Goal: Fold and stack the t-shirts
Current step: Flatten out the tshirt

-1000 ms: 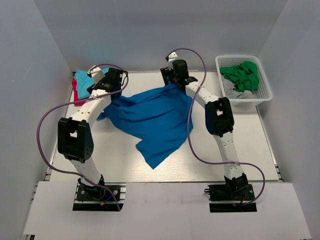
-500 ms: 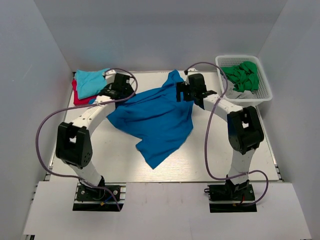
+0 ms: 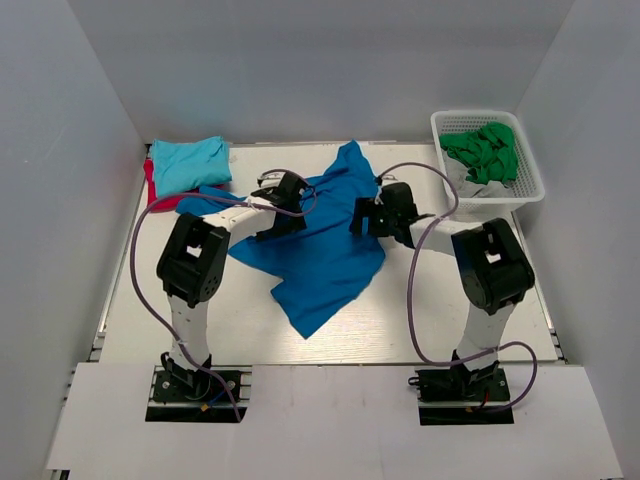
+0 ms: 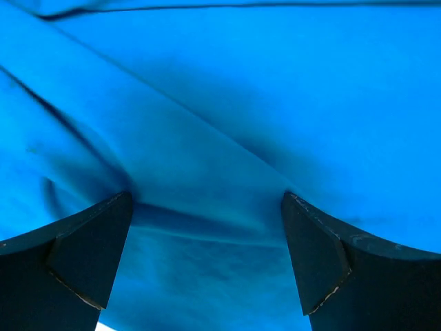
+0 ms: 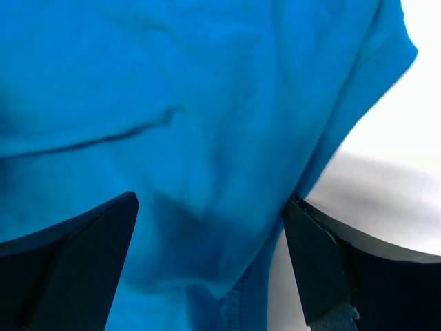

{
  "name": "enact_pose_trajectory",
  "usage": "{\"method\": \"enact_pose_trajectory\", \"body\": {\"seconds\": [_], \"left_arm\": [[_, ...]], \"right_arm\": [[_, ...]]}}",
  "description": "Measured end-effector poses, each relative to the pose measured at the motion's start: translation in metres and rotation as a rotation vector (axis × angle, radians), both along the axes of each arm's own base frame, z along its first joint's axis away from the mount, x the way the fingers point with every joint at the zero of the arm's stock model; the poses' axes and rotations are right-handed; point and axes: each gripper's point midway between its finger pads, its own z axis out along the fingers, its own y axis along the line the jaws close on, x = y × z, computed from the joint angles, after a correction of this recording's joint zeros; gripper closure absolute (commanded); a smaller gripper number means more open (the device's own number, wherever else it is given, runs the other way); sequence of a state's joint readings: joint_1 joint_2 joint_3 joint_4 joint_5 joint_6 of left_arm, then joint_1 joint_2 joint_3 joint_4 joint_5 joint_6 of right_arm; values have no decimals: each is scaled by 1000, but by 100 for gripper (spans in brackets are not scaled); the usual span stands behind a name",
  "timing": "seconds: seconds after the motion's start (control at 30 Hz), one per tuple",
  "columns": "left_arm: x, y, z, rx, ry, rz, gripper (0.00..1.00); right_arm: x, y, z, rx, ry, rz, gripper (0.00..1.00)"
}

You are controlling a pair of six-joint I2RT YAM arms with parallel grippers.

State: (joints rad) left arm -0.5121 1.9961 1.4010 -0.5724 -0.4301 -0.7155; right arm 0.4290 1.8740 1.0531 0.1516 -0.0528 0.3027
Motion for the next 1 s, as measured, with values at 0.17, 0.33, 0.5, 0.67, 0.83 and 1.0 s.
{"method": "enact_pose_trajectory", "body": {"seconds": [0.17,0.33,0.5,0.67,0.83,1.0], "left_arm": [[-1,10,-5,19,0,43,0],[4,8,-8,37,-18,33,0],[14,-9,-9,28,-69,-70,0],[16,-39,-6,8,-101,-242,0],[2,-56,5,45,-110,-340,0],[-42,-43,66,22,-185,-379,0]], "right_arm": [[-37,-11,0,57,8,-65,10],[-87,-18,0,97,39,-114,10],[-135,-2,0,127,60,-78,10],[-175,17,1,133,94,-20,10],[-197,-2,3,55,135,-72,10],[-184,-39,39,-26,58,-249,10]]}}
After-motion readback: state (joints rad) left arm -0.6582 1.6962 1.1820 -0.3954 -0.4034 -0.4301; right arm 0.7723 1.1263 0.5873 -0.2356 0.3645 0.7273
